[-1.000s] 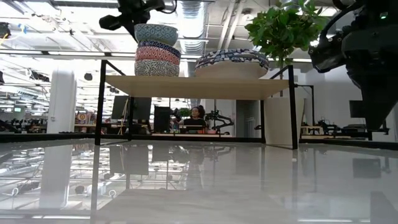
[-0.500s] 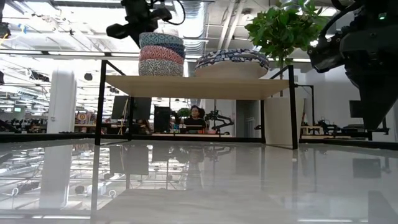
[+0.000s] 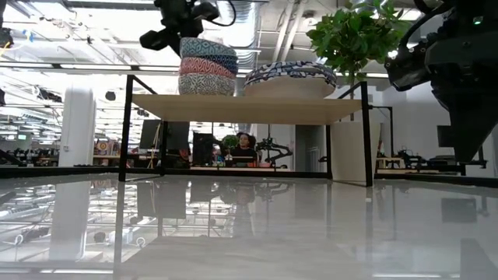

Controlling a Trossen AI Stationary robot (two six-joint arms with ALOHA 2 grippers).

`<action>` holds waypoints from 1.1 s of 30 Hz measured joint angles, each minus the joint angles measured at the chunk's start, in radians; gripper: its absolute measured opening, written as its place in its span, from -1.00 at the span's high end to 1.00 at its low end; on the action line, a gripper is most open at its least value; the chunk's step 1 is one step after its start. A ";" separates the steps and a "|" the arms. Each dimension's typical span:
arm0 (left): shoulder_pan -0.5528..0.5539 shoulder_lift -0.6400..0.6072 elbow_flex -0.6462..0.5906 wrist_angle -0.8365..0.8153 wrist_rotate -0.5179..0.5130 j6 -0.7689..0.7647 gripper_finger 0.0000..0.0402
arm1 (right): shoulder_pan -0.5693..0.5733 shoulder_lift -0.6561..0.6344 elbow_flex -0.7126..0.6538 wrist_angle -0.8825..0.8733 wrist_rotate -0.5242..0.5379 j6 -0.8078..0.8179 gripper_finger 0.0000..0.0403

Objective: Place and stack bowls onto a shelf
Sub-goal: Stack the orange patterned bowl on top of the yellow patterned bowl on the shelf, then return to Home Position

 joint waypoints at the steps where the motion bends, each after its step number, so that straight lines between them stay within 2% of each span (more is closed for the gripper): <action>1: 0.000 0.000 0.000 0.013 0.006 0.004 0.72 | 0.000 0.000 0.000 0.000 0.000 0.000 0.84; 15: 0.011 -0.011 0.000 0.101 0.053 0.033 0.39 | 0.000 0.000 0.000 0.001 0.000 -0.001 0.84; 26: 0.071 -0.078 0.001 0.116 0.054 0.039 0.36 | 0.000 0.000 0.000 0.012 -0.001 -0.007 0.84; 33: 0.093 -0.179 0.001 0.174 0.060 -0.009 0.36 | 0.000 -0.022 0.059 0.010 -0.014 -0.147 0.84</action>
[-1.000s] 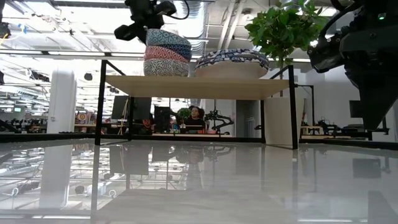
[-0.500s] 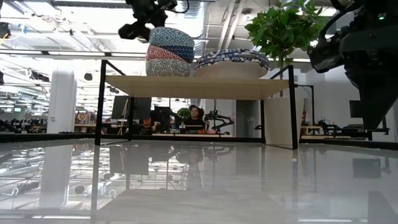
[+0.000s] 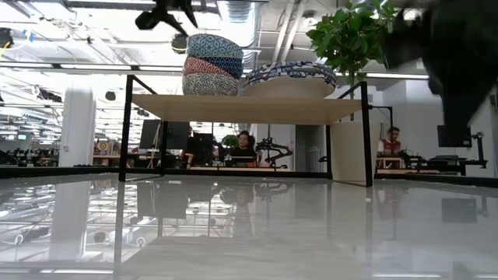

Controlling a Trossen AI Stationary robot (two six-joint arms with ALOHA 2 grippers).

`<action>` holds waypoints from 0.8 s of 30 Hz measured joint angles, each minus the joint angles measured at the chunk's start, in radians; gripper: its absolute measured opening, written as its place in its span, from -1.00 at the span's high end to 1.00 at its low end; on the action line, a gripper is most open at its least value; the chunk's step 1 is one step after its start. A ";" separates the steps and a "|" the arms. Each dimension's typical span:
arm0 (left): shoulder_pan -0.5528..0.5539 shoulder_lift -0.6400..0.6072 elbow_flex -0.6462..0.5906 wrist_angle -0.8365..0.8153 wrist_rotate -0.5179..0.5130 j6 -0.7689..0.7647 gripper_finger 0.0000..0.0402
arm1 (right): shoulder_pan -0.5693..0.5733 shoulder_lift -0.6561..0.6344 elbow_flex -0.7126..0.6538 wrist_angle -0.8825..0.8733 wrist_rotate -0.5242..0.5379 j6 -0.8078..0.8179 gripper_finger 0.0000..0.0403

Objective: Place and stack bowls onto a shelf
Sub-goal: Return to Home Position

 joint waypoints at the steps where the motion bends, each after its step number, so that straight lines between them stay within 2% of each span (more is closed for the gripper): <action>1: -0.003 -0.020 0.000 0.012 0.005 0.014 0.36 | 0.000 -0.012 0.020 0.000 0.001 -0.031 0.84; 4: -0.031 -0.086 0.000 0.067 0.005 0.054 0.36 | -0.012 -0.068 0.085 0.005 0.013 -0.132 0.84; 8: -0.062 -0.165 0.000 0.121 -0.005 0.094 0.36 | -0.047 -0.172 0.181 0.010 0.042 -0.354 0.84; 16: -0.103 -0.288 0.000 0.016 -0.014 0.094 0.36 | -0.172 -0.430 0.422 0.007 0.207 -0.746 0.84; 20: -0.137 -0.330 0.000 0.054 0.007 0.259 0.36 | -0.240 -0.560 0.475 0.032 0.226 -0.762 0.84; 24: -0.200 -0.382 -0.059 0.255 0.049 0.368 0.36 | -0.290 -0.685 0.442 0.076 0.216 -0.808 0.84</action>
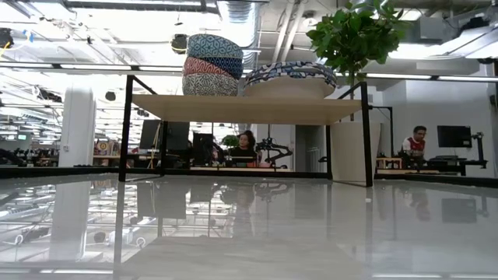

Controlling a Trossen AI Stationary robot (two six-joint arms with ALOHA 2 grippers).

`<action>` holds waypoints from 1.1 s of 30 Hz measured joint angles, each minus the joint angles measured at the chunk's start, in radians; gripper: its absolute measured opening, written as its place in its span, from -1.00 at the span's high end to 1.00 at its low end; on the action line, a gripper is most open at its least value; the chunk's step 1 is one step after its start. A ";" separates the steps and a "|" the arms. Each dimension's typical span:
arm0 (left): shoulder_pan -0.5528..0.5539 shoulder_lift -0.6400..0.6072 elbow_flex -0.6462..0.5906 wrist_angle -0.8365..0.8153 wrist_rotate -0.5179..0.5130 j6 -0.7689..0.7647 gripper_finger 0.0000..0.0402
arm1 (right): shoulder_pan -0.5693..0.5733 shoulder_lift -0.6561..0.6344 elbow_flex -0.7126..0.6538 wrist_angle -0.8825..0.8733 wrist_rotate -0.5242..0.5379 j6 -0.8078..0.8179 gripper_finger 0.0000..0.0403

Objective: Place and stack bowls onto a shelf
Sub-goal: Return to Home Position

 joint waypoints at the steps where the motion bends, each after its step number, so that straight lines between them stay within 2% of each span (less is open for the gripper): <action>1: -0.019 -0.020 -0.040 0.063 0.005 0.020 0.36 | -0.015 -0.031 -0.020 0.012 0.000 0.007 0.84; 4: -0.074 -0.098 -0.207 0.228 0.021 0.051 0.36 | -0.047 -0.128 -0.130 0.112 -0.008 0.037 0.84; 9: -0.137 -0.254 -0.600 0.534 0.032 -0.008 0.36 | -0.054 -0.265 -0.380 0.374 -0.077 0.047 0.84; 13: -0.165 -0.378 -0.868 0.766 0.060 -0.057 0.36 | -0.059 -0.322 -0.537 0.465 -0.081 0.047 0.84; 17: -0.189 -0.493 -1.064 0.895 0.070 -0.113 0.36 | -0.058 -0.378 -0.661 0.518 -0.083 0.047 0.84; 26: -0.198 -0.746 -1.296 0.934 0.046 -0.137 0.36 | -0.059 -0.528 -0.918 0.670 -0.088 0.048 0.84; 33: -0.198 -0.925 -1.376 0.819 0.017 -0.128 0.36 | -0.059 -0.670 -1.069 0.713 -0.086 0.073 0.84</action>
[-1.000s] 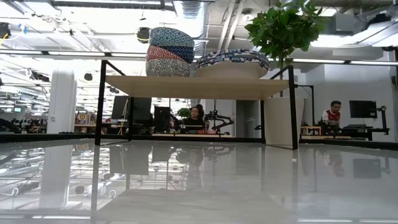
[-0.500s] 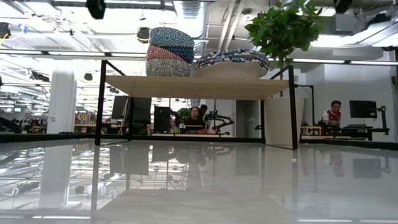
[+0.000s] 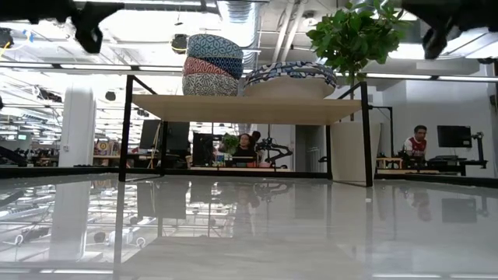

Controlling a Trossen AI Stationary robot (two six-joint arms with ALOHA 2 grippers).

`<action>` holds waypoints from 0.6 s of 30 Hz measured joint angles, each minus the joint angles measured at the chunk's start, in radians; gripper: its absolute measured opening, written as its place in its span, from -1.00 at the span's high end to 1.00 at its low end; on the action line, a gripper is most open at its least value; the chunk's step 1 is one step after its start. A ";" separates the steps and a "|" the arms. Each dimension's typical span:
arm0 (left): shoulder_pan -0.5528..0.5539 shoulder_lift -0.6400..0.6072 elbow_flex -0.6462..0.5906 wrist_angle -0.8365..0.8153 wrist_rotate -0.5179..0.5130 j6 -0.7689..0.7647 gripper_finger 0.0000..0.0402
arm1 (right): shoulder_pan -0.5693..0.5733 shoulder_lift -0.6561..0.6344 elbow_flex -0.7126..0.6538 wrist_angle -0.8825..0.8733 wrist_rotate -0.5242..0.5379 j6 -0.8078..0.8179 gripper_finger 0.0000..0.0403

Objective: Place and stack bowls onto a shelf
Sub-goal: Return to Home Position

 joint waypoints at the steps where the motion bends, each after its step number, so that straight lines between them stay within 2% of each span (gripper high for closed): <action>1: 0.000 -0.020 -0.008 -0.043 -0.002 0.000 0.36 | 0.000 -0.019 -0.023 0.007 0.001 0.002 0.84; 6: 0.000 -0.099 -0.011 -0.155 -0.018 0.015 0.36 | 0.000 -0.112 -0.120 0.059 0.003 0.002 0.84; 10: 0.000 -0.099 -0.012 -0.209 -0.012 0.036 0.36 | 0.000 -0.138 -0.188 0.076 0.014 0.024 0.84; 15: -0.001 -0.099 -0.098 -0.153 0.032 0.041 0.36 | -0.007 -0.137 -0.269 0.155 0.040 0.052 0.84; 18: -0.009 -0.098 -0.160 -0.015 0.095 0.029 0.36 | -0.014 -0.138 -0.315 0.244 0.036 0.055 0.84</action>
